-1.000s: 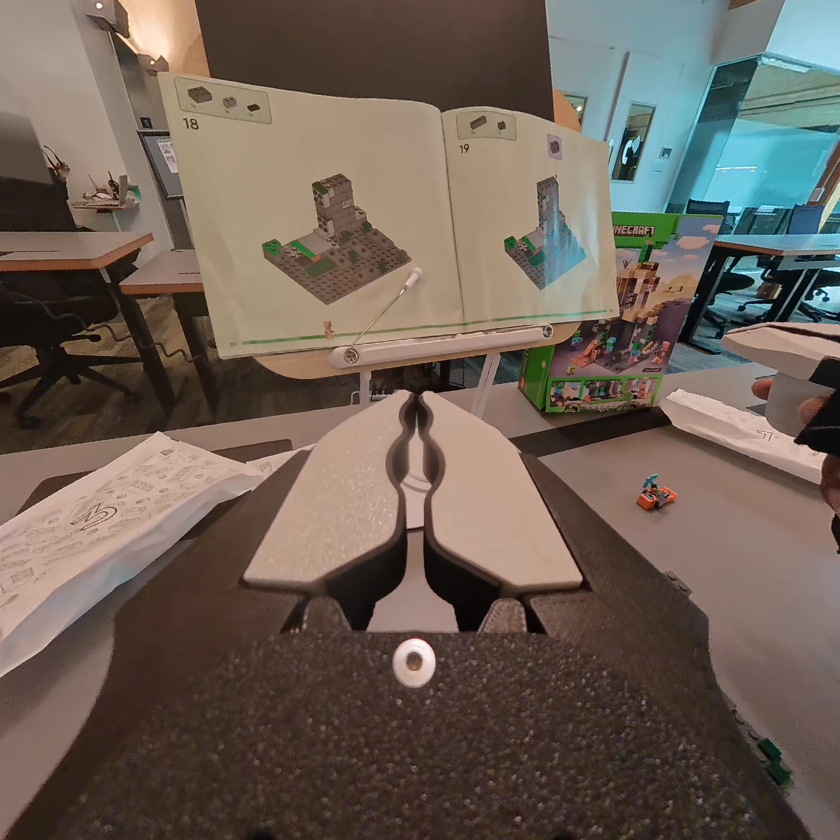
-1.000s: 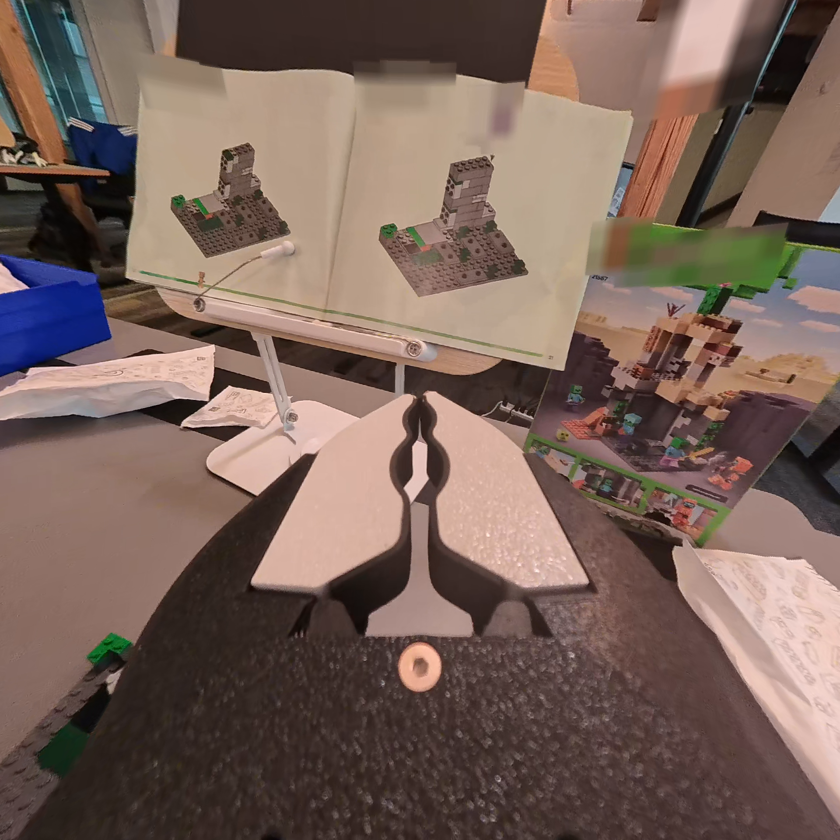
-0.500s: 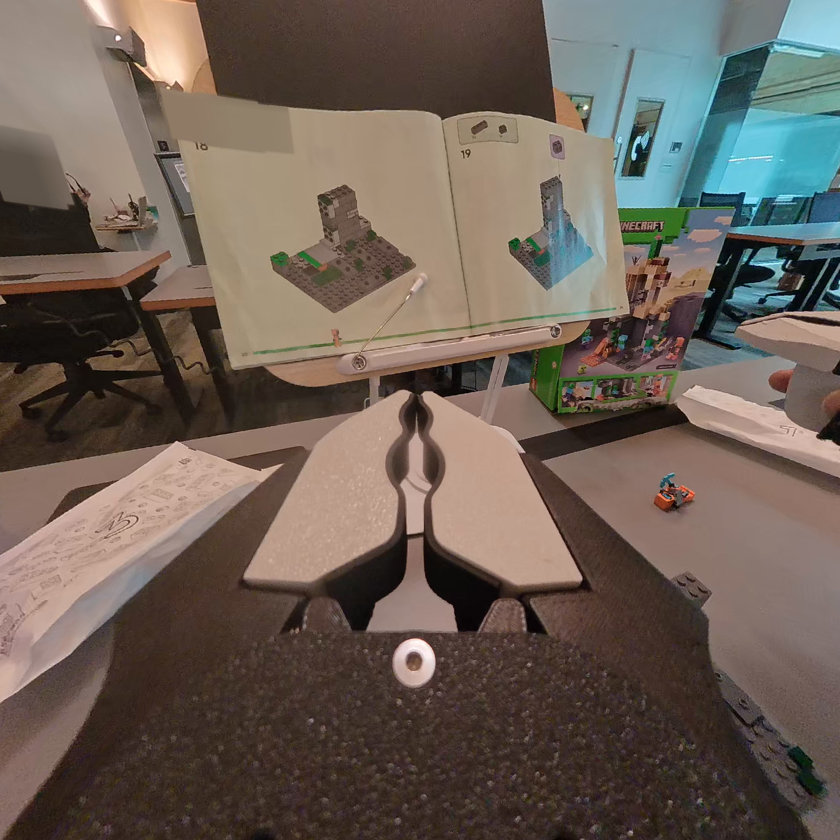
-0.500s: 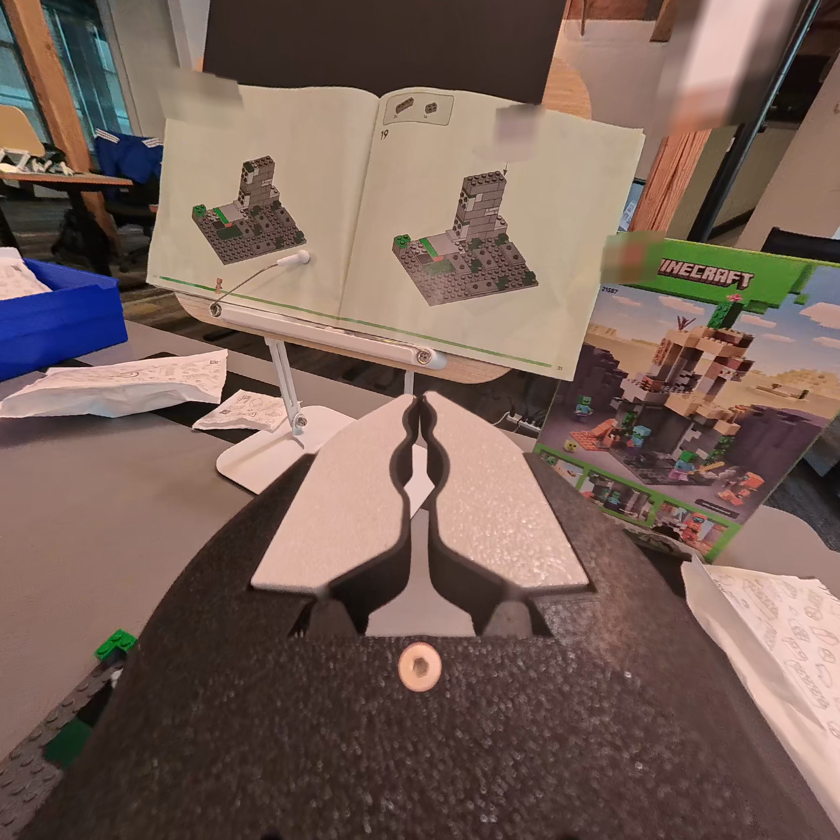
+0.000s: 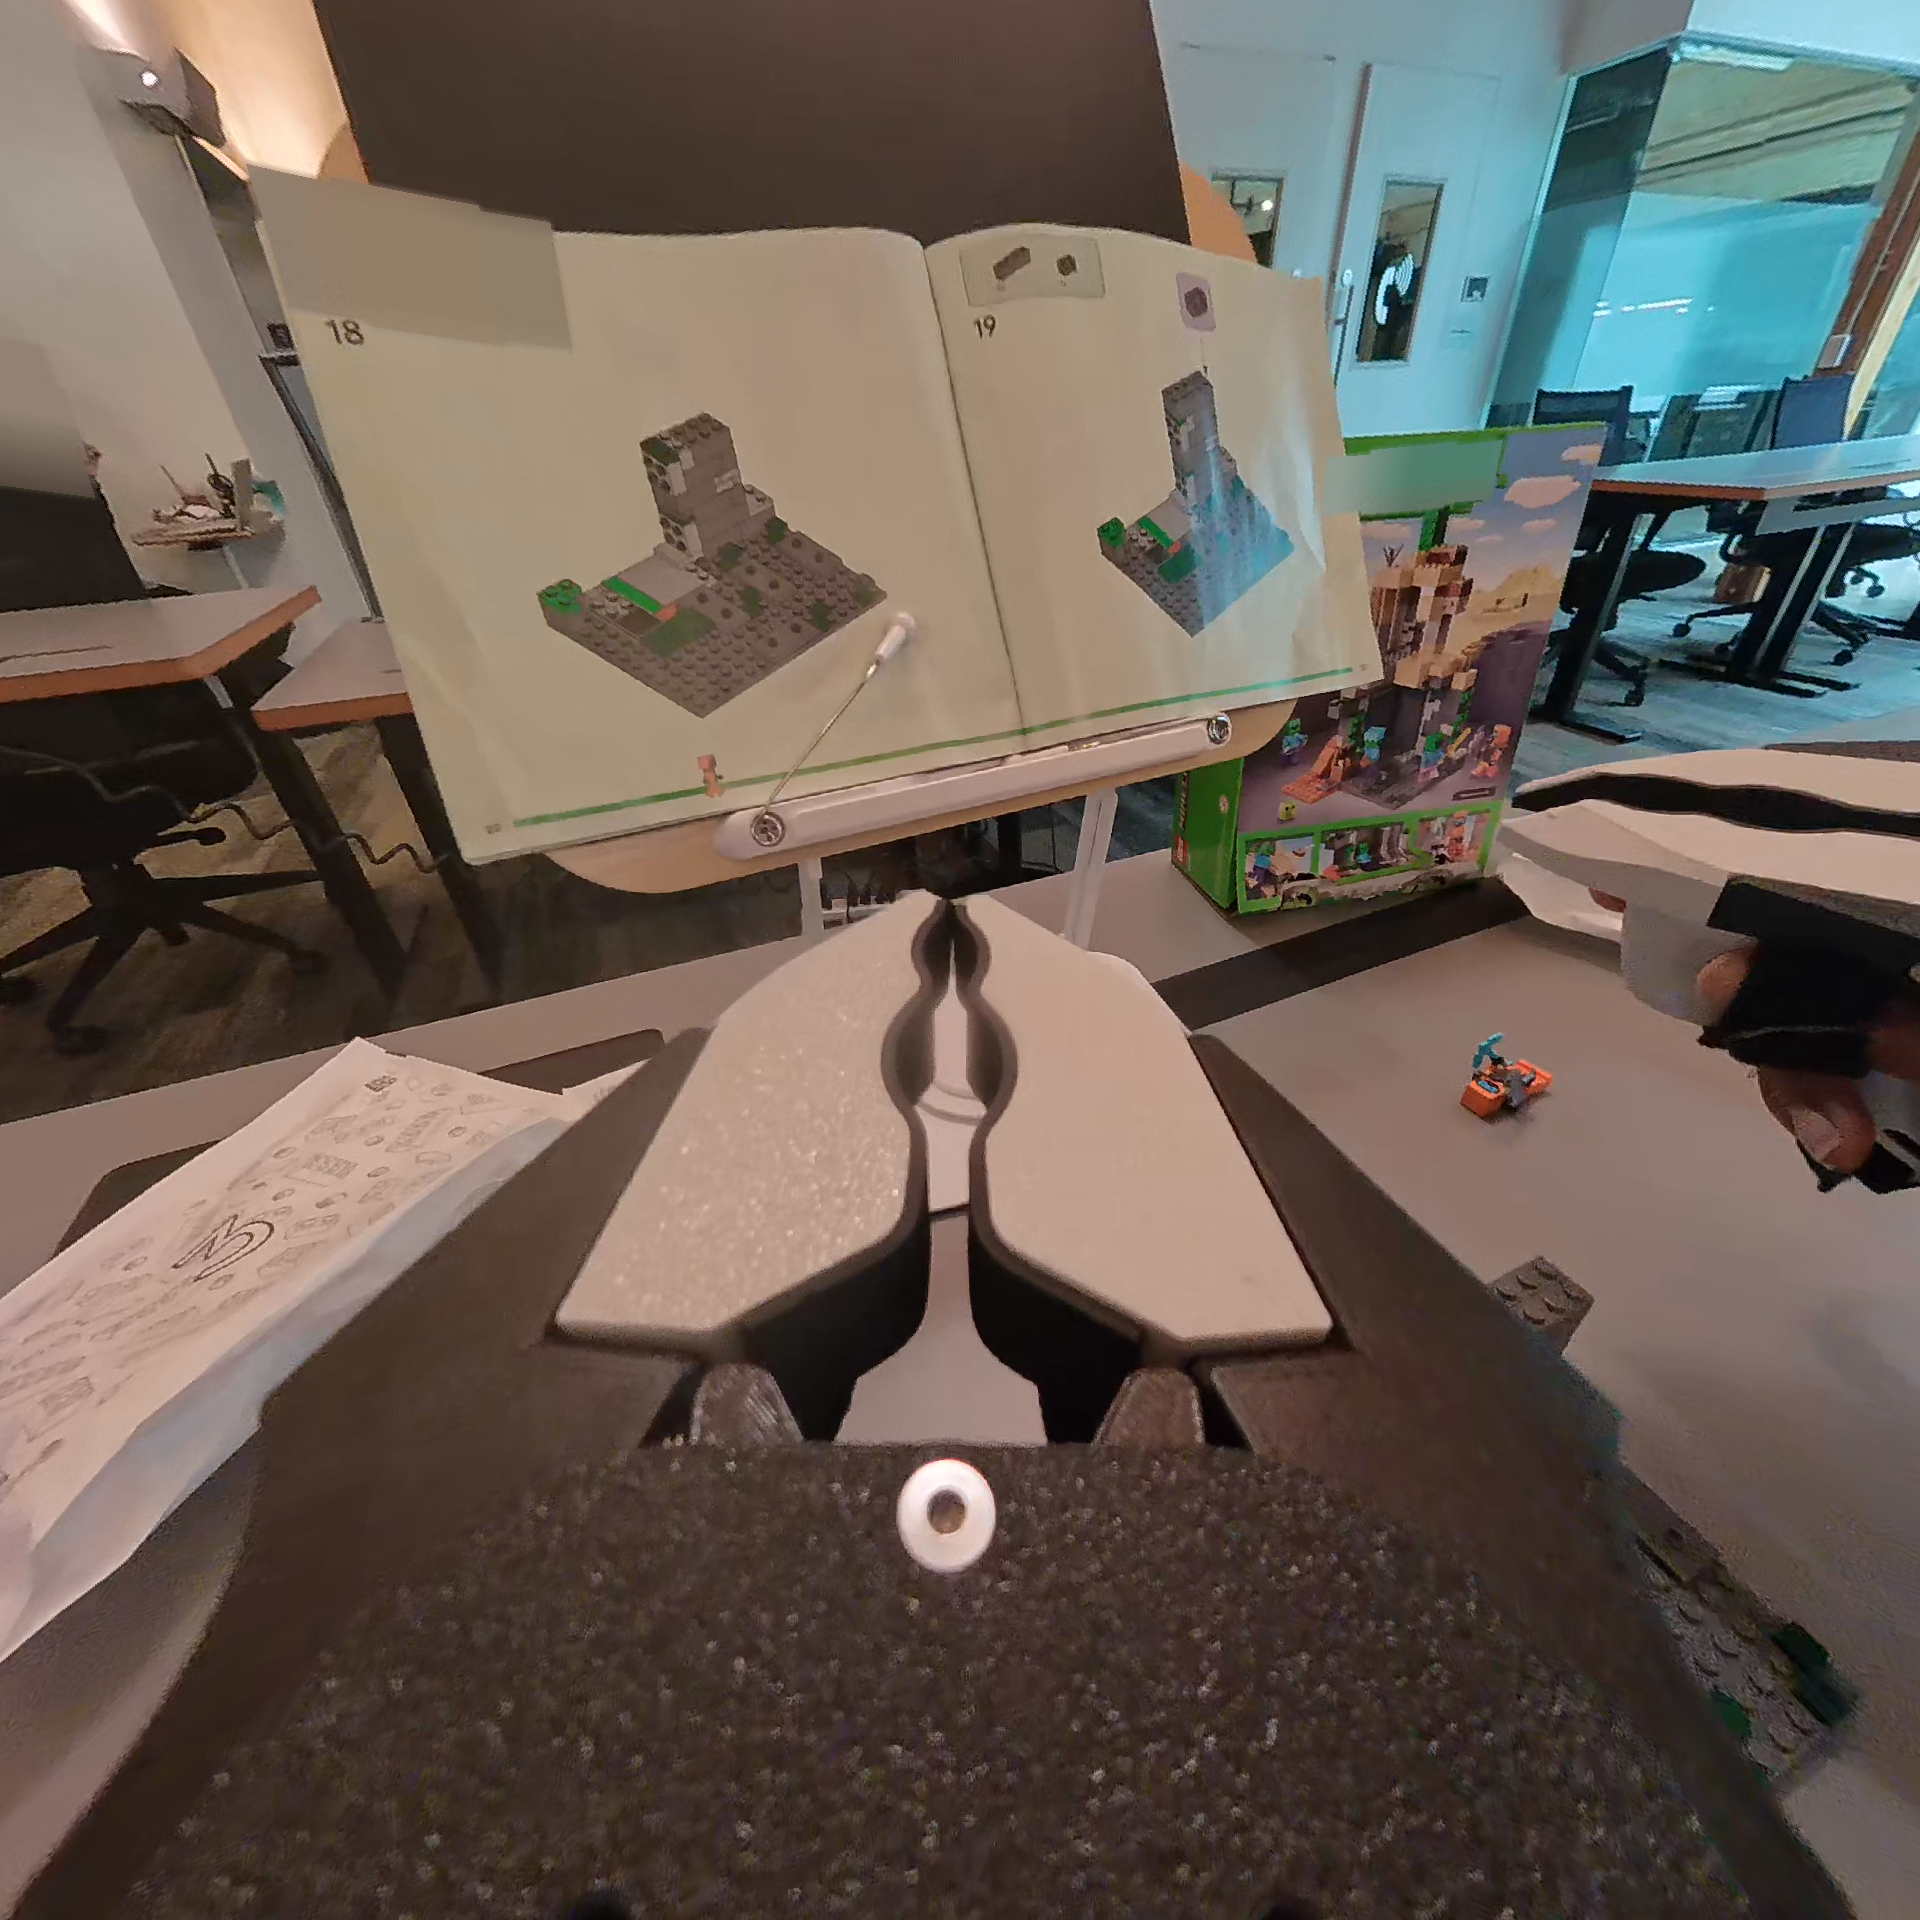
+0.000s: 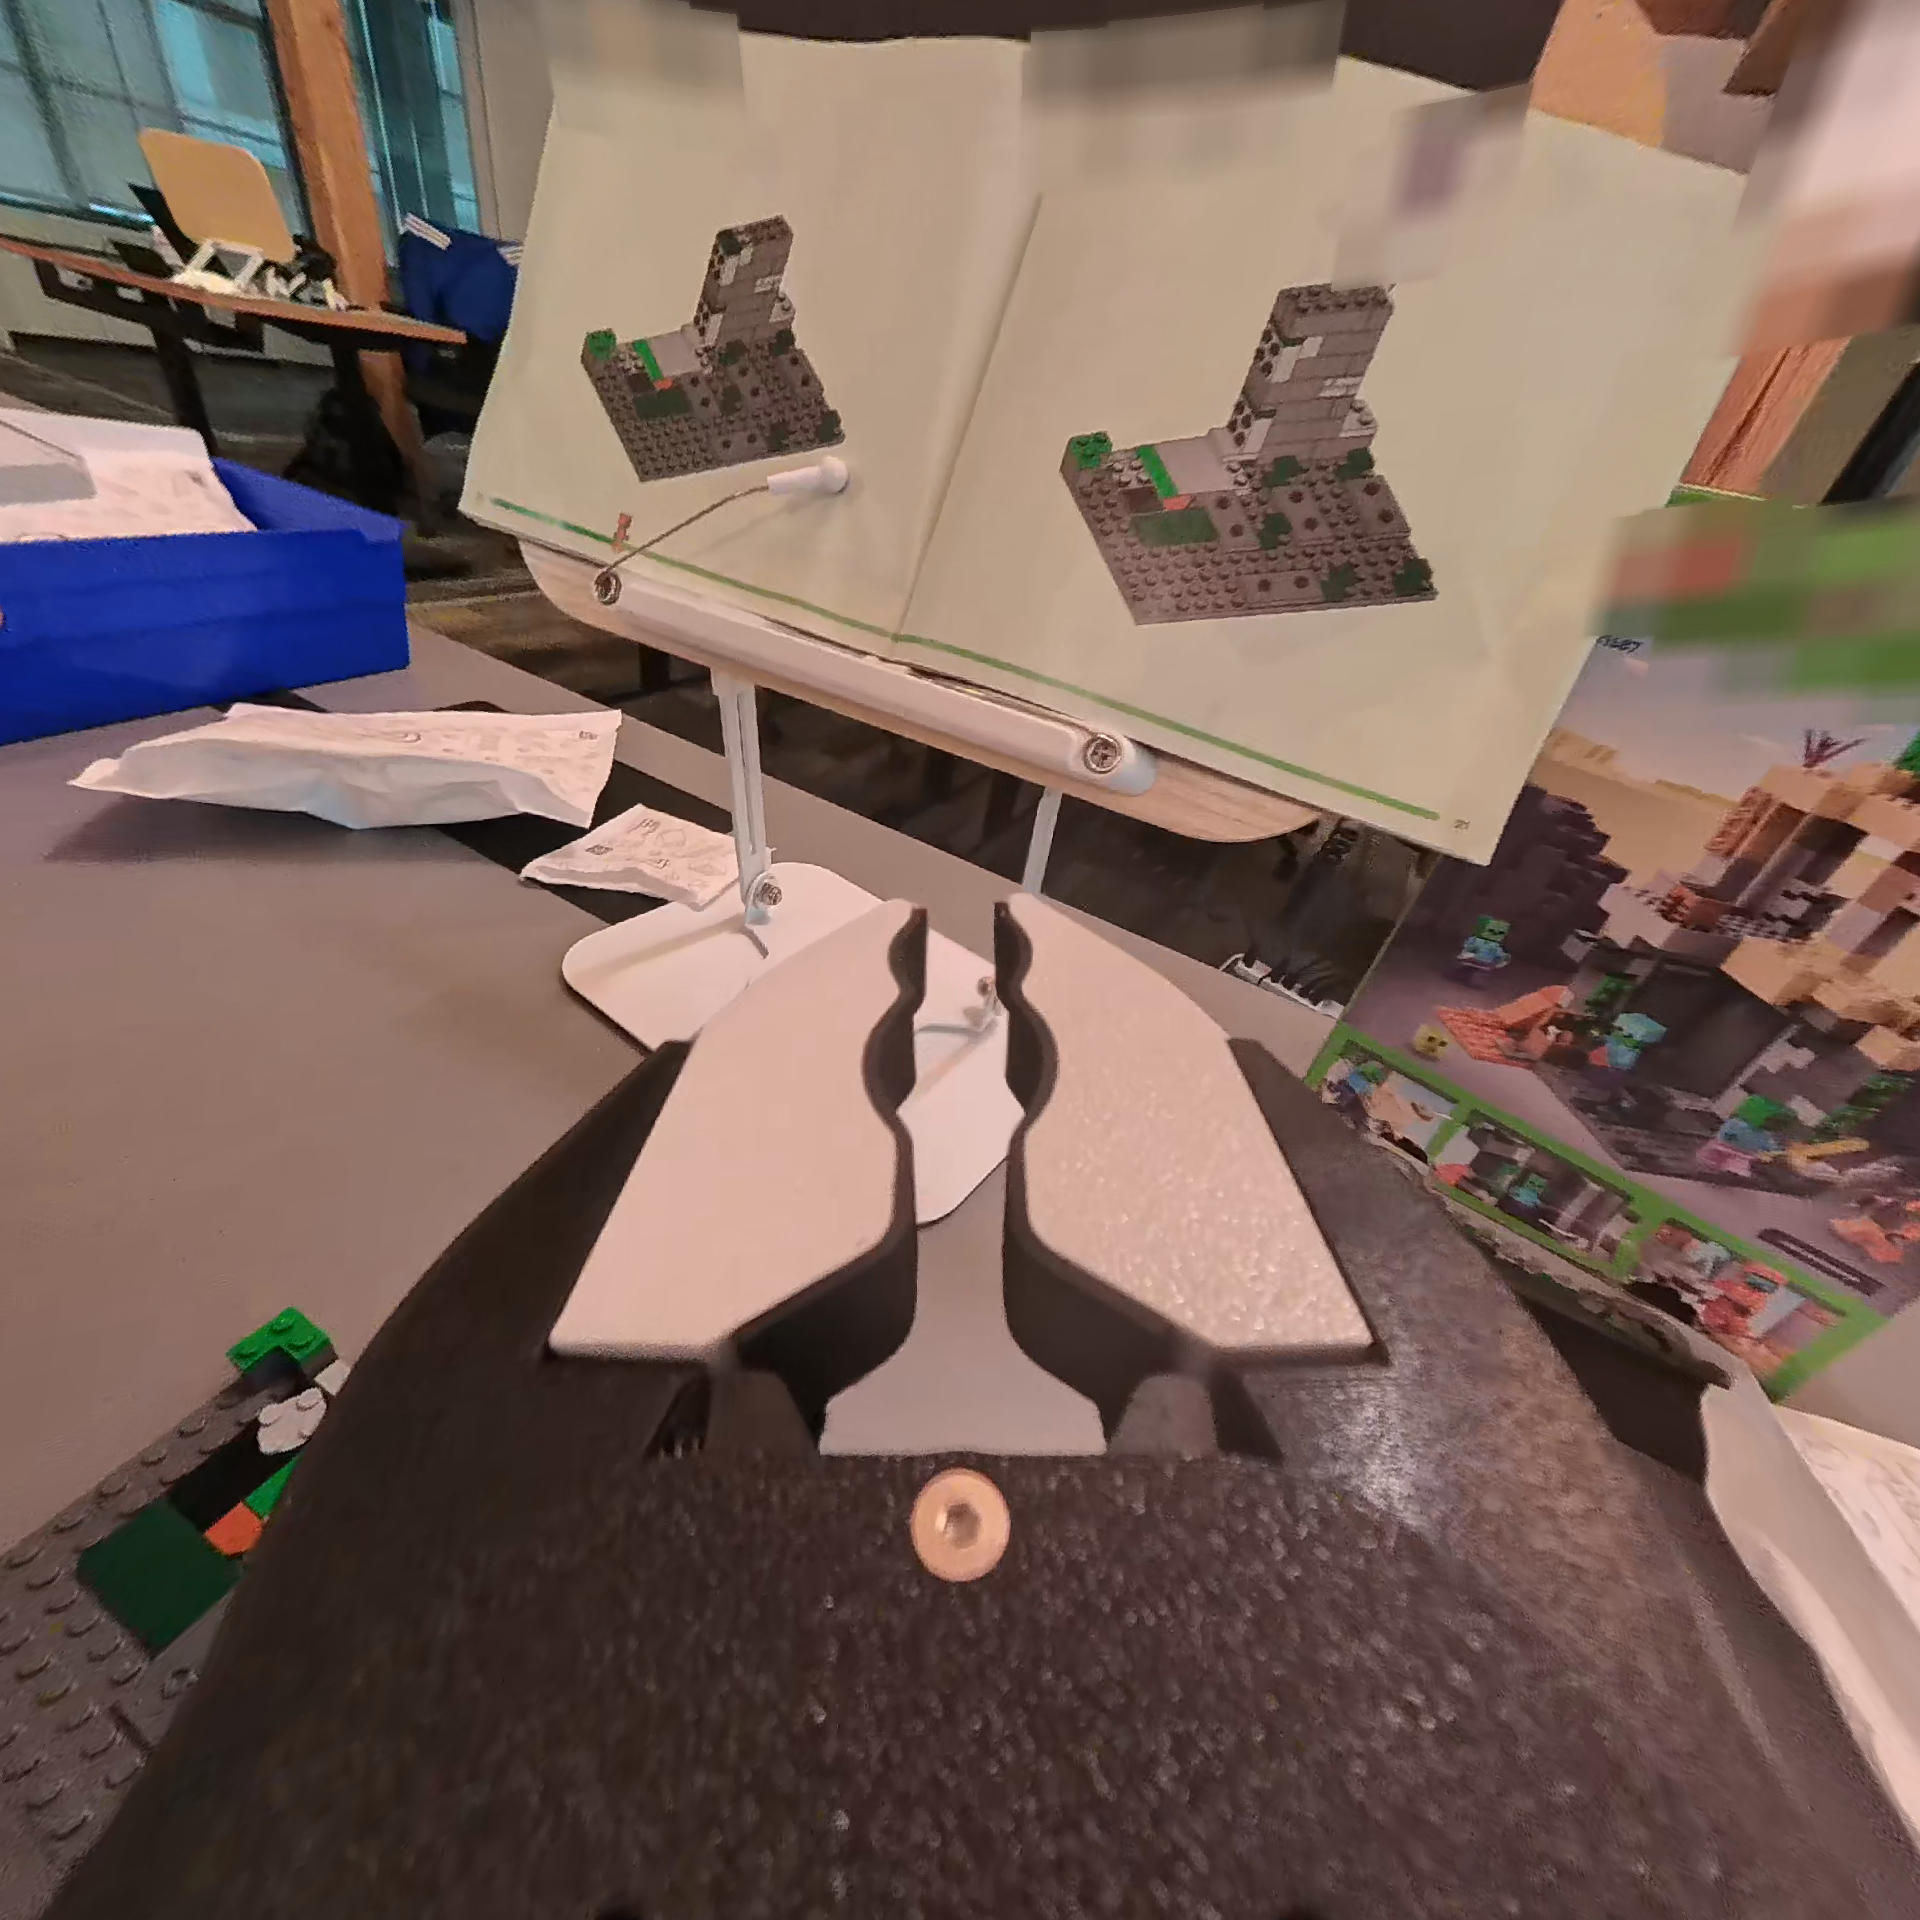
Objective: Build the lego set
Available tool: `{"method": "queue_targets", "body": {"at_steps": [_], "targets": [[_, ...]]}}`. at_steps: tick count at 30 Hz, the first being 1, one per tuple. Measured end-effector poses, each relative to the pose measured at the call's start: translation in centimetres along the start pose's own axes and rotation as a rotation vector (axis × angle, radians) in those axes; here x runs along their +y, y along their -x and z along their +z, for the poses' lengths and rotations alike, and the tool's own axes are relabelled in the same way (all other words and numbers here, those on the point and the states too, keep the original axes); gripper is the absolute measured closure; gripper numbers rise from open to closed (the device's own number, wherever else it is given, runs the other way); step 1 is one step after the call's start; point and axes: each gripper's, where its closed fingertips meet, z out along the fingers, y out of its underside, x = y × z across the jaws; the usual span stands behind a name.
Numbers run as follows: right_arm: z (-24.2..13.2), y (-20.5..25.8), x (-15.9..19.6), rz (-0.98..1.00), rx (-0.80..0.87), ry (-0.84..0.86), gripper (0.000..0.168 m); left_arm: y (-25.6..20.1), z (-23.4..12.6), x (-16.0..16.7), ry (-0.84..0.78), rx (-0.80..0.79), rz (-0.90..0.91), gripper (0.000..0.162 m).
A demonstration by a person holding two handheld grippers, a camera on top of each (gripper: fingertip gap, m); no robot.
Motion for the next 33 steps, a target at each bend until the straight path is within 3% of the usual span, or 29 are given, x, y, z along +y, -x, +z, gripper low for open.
{"method": "queue_targets", "body": {"at_steps": [15,23,28,33], "targets": [[-0.2,-3.3,1.5,-0.007,0.062,0.027,0.151,-0.5,0.9,1.5,0.046,0.028,0.022,0.158],[2.0,-7.2,1.2,-0.253,0.075,0.039,0.144,0.0,2.2,2.4,0.078,0.032,0.033,0.157],[4.9,-9.3,0.3,-0.433,-0.008,0.021,0.125,1.4,3.2,3.2,0.096,0.031,0.031,0.157],[6.8,-11.5,-0.3,-0.563,-0.063,0.060,0.137,2.8,4.3,4.6,0.125,0.024,0.017,0.157]]}}
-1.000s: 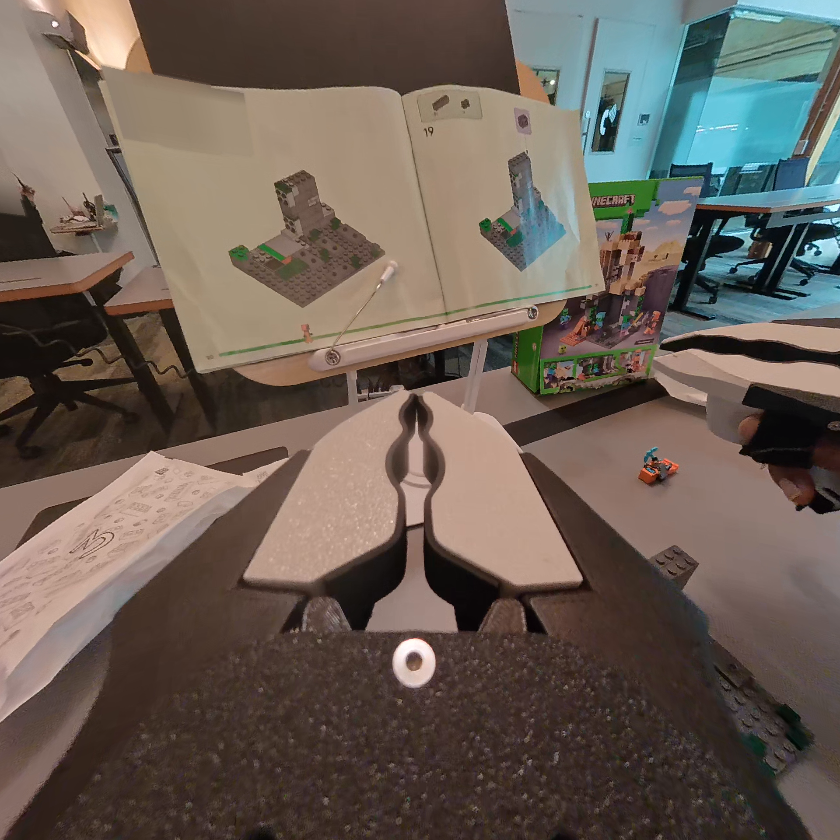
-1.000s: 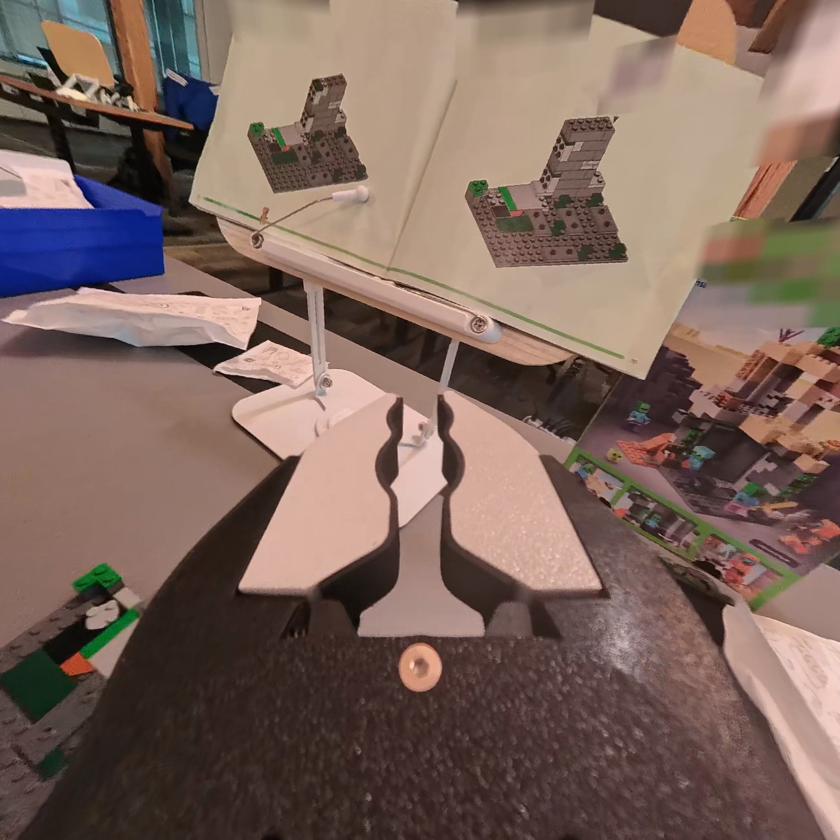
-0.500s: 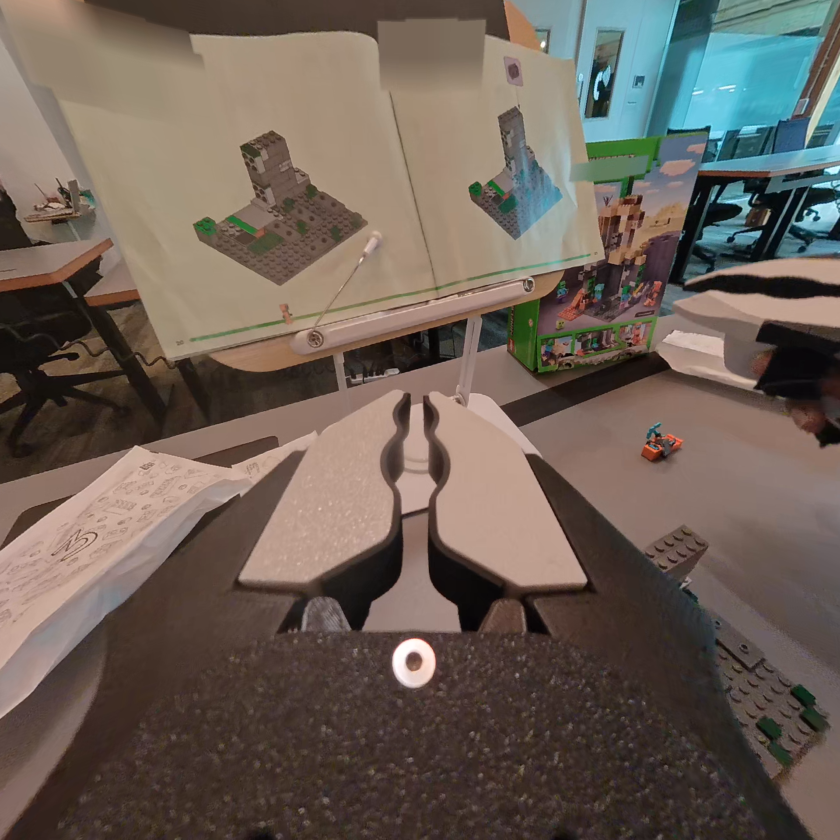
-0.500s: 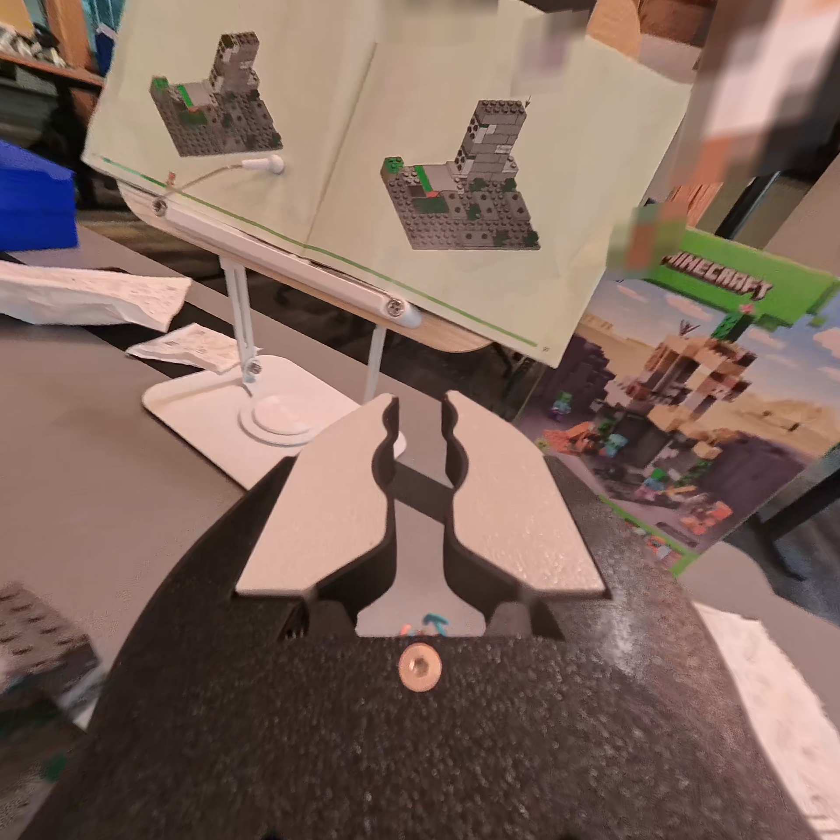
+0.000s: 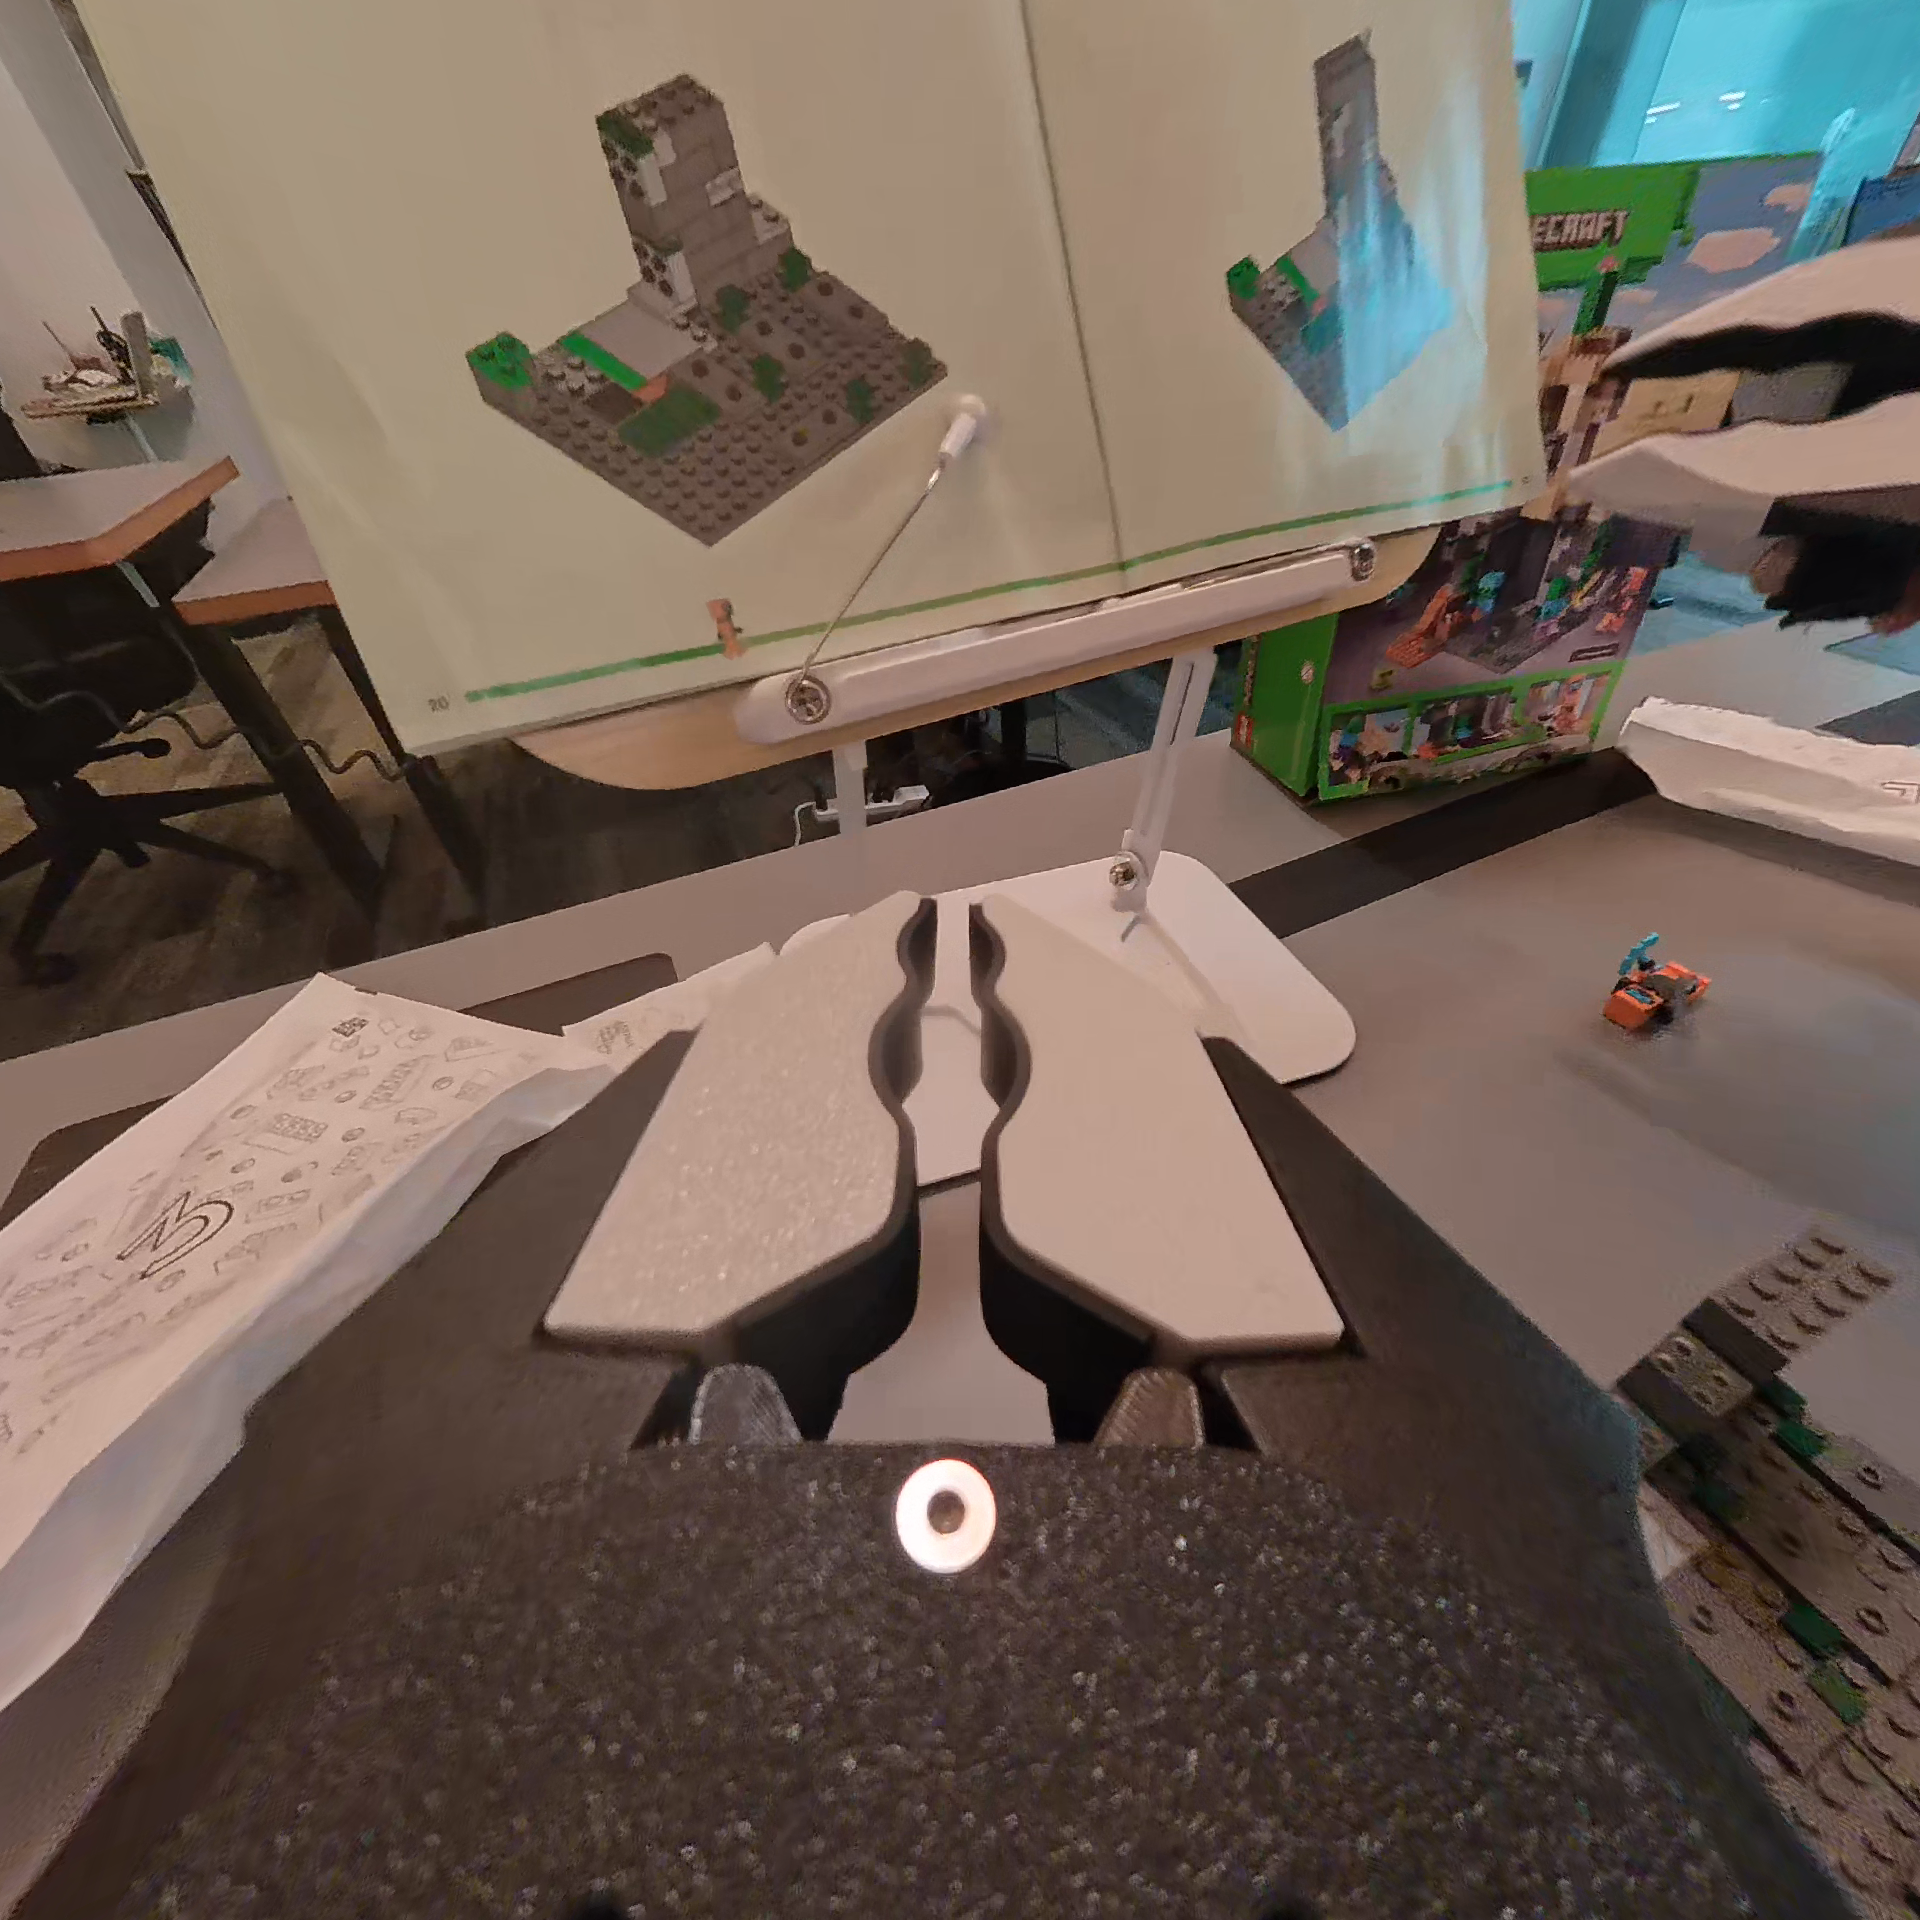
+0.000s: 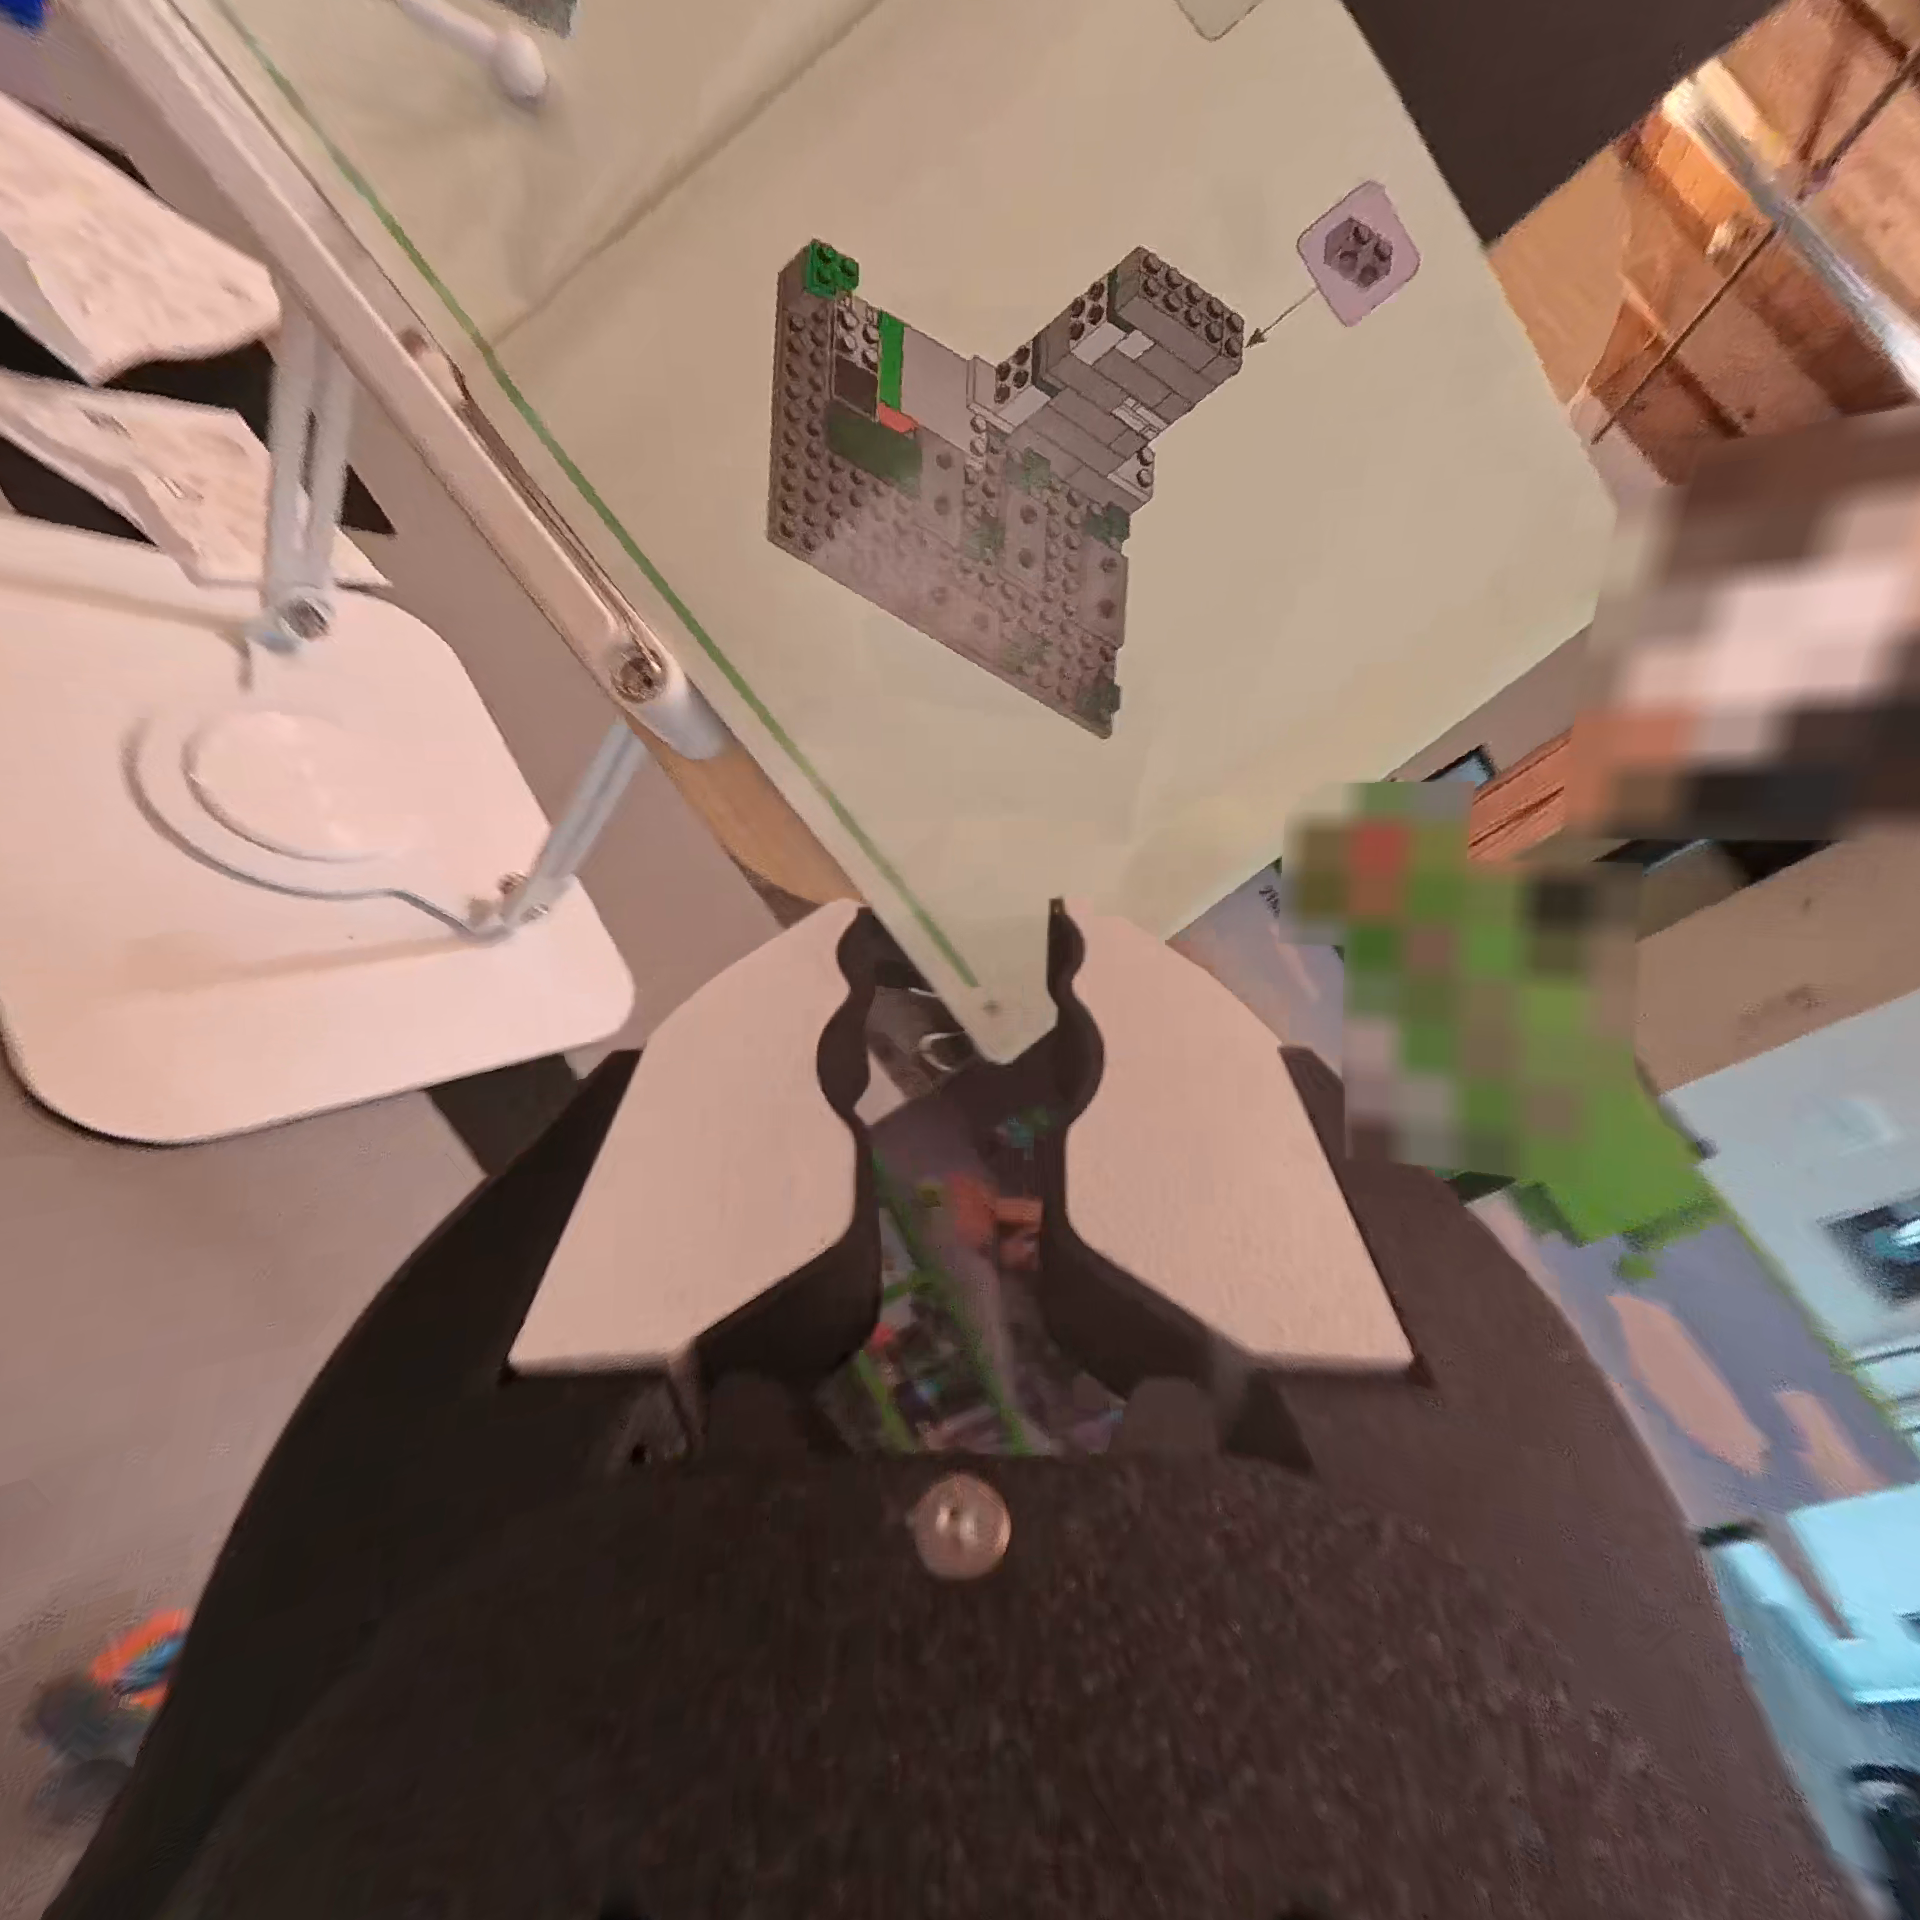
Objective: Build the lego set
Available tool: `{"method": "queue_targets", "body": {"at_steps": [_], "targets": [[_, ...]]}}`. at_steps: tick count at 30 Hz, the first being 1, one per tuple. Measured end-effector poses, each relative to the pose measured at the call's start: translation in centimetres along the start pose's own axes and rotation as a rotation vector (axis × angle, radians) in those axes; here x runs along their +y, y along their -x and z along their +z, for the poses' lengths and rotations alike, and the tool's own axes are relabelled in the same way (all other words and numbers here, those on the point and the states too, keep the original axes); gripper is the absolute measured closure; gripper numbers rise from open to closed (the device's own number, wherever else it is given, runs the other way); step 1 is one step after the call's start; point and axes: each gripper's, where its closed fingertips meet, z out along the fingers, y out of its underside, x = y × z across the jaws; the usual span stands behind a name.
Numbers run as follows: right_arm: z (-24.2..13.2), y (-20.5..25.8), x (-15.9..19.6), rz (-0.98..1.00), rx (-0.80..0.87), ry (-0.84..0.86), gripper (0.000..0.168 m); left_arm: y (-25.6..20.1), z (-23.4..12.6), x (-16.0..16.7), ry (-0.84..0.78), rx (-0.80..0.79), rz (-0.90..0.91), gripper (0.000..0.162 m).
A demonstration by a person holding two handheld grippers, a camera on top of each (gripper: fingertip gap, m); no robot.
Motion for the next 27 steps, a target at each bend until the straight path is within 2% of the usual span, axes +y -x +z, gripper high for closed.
{"method": "queue_targets", "body": {"at_steps": [7,15,27], "targets": [[0.6,-0.8,1.6,-0.377,-0.023,0.054,0.140,0.0,1.3,1.7,0.041,0.020,-0.004,0.157],[1.4,-0.7,3.2,-0.638,-0.041,0.097,0.141,-0.7,2.0,3.0,0.071,0.032,0.011,0.157],[1.4,-1.2,2.9,-0.641,-0.082,0.081,0.148,-0.9,2.1,3.8,0.091,0.045,0.004,0.157]]}}
